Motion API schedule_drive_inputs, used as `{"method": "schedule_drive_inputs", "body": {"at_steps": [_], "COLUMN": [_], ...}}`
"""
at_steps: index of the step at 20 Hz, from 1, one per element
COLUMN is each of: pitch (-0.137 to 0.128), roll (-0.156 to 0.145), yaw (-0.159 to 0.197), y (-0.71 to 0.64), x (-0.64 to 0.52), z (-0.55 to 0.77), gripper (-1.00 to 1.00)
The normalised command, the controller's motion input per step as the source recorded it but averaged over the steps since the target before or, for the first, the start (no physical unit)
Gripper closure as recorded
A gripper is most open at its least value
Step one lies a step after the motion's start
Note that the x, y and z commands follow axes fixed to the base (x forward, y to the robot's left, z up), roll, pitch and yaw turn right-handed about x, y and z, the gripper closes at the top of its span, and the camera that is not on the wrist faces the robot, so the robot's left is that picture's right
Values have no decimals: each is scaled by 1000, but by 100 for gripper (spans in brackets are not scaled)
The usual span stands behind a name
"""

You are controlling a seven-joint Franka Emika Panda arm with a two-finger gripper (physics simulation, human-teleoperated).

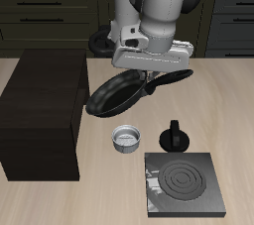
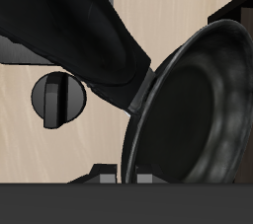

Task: Place the frypan on the top layer of the wooden shelf

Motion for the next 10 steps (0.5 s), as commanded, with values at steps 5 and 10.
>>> {"method": "schedule_drive_inputs", "body": {"at_steps": [5, 10], "pitch": [-24, -35], "roll": [-1, -16], "yaw": [37, 41], "y": [24, -34], "x": [24, -31], "z": [94, 186], "gripper": [100, 100]}}
